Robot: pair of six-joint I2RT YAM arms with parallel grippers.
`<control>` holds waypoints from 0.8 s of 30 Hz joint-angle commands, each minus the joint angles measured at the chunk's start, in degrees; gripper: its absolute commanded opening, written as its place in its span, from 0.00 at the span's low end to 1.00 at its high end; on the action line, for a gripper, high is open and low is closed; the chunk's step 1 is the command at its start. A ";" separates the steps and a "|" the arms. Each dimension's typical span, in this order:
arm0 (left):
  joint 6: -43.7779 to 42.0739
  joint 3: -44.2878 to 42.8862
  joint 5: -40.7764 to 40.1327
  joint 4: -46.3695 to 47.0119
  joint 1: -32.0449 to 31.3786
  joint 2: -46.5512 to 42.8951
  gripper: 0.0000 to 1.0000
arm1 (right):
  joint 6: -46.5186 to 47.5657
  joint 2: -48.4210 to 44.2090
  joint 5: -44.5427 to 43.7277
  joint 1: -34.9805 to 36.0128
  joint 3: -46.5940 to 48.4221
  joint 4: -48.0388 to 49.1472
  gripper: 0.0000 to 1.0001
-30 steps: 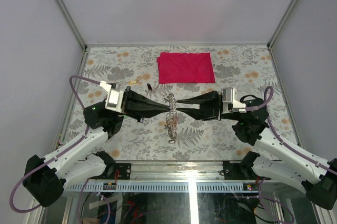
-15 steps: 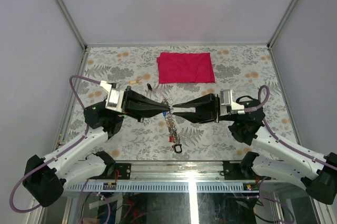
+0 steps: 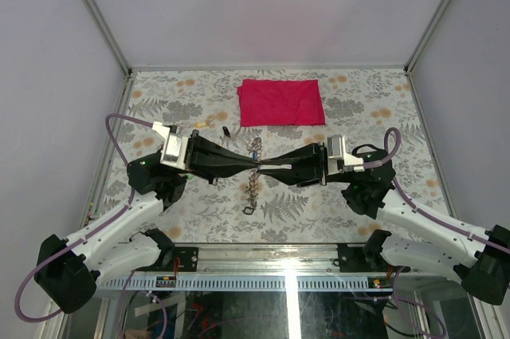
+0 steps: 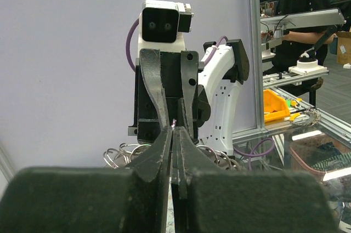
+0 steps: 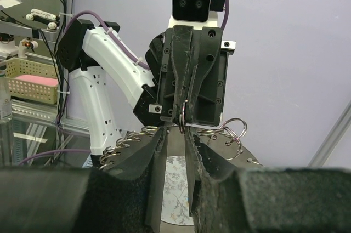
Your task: Put the keys on the keyring
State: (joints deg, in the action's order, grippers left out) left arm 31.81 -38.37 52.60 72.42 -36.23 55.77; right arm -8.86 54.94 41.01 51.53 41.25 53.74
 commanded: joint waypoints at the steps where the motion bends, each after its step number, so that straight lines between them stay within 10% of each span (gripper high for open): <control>1: -1.32 -1.91 0.13 1.42 0.24 -0.05 0.00 | 0.01 0.97 -0.76 1.14 1.42 4.55 0.24; 18: -4.74 -2.89 4.09 -4.05 -0.05 -0.79 0.01 | -0.22 1.55 -1.31 1.43 2.01 5.07 0.00; 24: -16.19 -6.21 6.51 -22.35 -0.59 -4.77 0.22 | 10.25 -3.25 -1.37 1.45 5.24 -11.42 0.00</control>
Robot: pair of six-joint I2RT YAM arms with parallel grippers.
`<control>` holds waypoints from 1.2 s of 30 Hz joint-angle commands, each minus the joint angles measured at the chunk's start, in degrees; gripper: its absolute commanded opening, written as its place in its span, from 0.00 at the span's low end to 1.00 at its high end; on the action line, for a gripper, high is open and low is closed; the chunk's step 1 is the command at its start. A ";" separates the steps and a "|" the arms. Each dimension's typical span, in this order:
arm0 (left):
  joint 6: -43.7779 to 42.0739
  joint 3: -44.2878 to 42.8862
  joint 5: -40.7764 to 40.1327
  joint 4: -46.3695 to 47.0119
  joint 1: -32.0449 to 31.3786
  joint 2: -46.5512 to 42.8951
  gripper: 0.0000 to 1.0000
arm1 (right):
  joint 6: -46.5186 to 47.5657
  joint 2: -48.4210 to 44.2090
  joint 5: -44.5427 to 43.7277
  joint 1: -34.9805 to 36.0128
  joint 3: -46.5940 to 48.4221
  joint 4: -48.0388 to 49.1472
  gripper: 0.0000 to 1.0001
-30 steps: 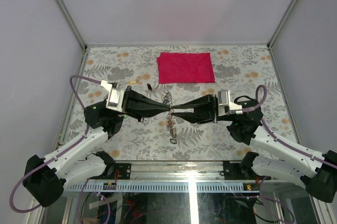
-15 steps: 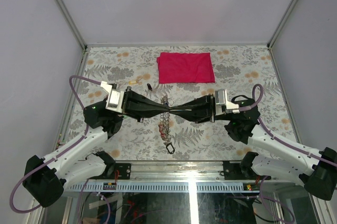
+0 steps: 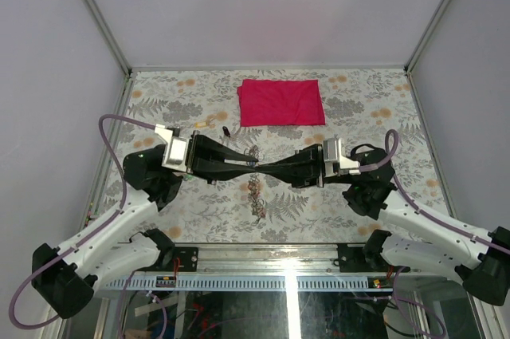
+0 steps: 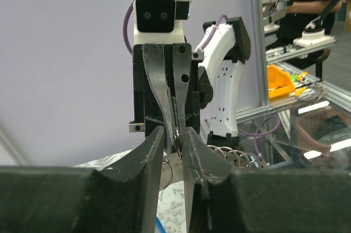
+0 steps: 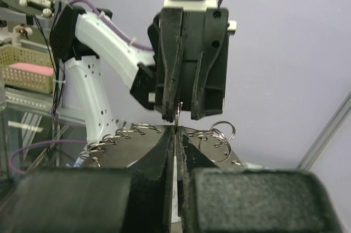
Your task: Put the keys on the keyring
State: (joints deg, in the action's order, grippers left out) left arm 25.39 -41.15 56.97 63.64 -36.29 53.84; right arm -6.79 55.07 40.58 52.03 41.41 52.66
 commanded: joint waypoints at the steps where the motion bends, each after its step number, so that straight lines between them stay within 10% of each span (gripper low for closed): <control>1: -12.43 -4.10 2.17 -17.79 -0.53 -3.58 0.24 | 10.92 -4.18 -0.97 0.89 6.32 -14.77 0.00; 15: -32.55 -9.92 0.08 -47.45 -0.72 -6.58 0.39 | 29.66 -6.98 -3.16 0.92 17.23 -44.30 0.00; 36: -33.94 -11.31 -0.37 -48.54 -1.21 -5.17 0.32 | 33.81 -4.06 -4.89 0.88 22.41 -51.99 0.00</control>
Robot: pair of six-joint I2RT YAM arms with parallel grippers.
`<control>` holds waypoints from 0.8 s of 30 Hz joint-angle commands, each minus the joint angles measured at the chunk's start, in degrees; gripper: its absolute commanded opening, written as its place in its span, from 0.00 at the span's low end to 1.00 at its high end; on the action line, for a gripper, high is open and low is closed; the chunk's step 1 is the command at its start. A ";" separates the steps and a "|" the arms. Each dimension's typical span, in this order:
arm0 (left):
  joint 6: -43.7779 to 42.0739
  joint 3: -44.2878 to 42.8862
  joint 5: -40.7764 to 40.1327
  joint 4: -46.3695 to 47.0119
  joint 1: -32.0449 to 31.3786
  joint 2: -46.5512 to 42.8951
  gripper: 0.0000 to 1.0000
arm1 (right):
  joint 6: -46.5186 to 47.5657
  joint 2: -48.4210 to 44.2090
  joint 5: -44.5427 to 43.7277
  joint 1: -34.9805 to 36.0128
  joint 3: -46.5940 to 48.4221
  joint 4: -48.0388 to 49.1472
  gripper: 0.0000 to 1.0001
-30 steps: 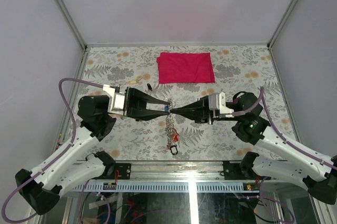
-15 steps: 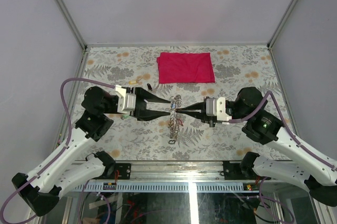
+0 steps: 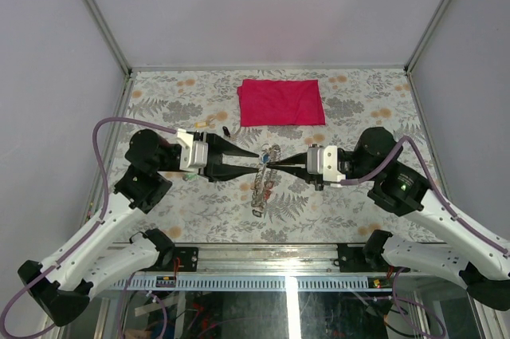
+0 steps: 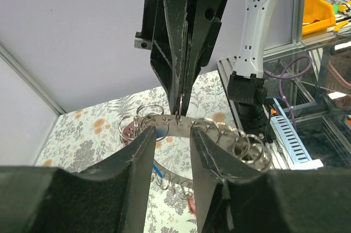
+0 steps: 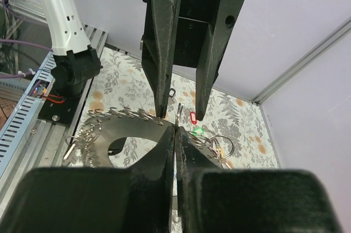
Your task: Put the keys on the keyring
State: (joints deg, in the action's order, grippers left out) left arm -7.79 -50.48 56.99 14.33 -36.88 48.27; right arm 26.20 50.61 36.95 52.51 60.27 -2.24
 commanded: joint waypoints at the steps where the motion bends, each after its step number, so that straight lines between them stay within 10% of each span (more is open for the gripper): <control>1: -0.68 -2.07 -0.28 1.02 -0.71 0.60 0.31 | 0.87 0.52 -1.39 0.42 3.53 2.83 0.00; 19: -0.60 -2.62 0.21 1.17 -1.61 1.53 0.00 | 0.76 0.91 -1.93 0.40 3.09 3.04 0.01; 24: 3.77 -0.51 0.57 8.46 -1.66 0.62 0.00 | -1.36 -0.55 -1.31 0.44 -0.13 8.36 0.17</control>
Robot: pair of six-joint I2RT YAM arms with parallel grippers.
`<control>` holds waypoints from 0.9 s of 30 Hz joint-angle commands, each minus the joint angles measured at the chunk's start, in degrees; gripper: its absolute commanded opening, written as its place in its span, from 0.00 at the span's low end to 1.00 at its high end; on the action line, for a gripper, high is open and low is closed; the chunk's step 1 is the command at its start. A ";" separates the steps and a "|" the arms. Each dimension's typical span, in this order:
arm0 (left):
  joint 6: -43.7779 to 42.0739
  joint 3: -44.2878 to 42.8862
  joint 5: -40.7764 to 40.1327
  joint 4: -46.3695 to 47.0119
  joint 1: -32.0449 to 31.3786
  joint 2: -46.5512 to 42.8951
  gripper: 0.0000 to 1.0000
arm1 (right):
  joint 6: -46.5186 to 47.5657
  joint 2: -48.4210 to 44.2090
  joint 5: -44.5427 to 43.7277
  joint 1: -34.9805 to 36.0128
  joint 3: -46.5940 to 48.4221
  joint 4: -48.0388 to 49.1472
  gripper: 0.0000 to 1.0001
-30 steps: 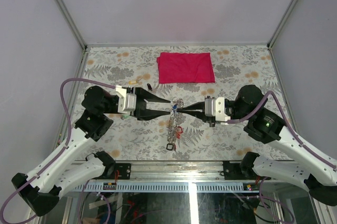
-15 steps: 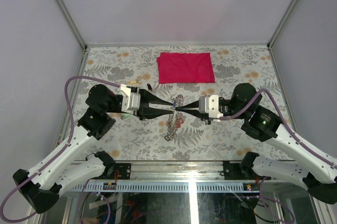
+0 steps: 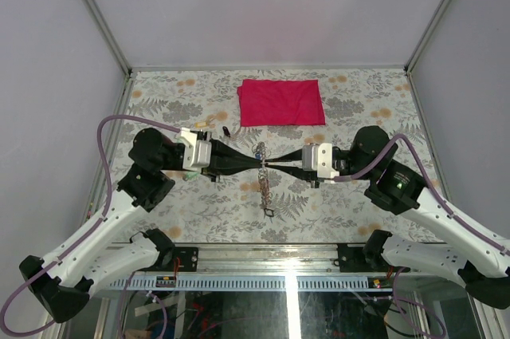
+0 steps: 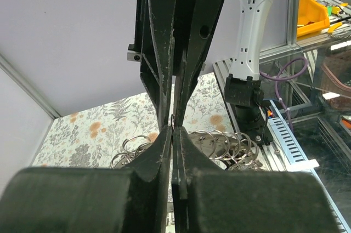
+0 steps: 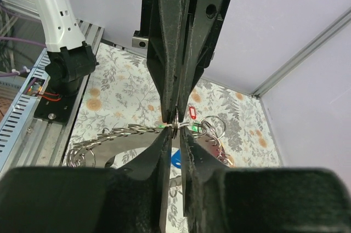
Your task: Put the keys on the keyring
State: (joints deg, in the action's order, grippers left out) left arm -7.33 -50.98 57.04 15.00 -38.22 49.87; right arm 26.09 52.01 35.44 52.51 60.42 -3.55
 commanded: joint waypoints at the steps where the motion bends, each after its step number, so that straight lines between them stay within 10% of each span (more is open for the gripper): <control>1: 4.60 0.53 0.80 9.64 -0.30 -1.07 0.00 | -1.87 -2.21 0.30 0.46 -0.91 10.80 0.21; 27: 9.66 1.31 2.10 17.34 -0.54 -0.36 0.00 | -5.72 -0.94 4.36 0.45 -2.83 16.39 0.20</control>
State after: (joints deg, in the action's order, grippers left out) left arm 1.74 -48.97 58.59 27.44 -38.22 49.67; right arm 20.97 50.48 38.70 52.51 57.12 8.62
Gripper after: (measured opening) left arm 0.014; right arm 0.202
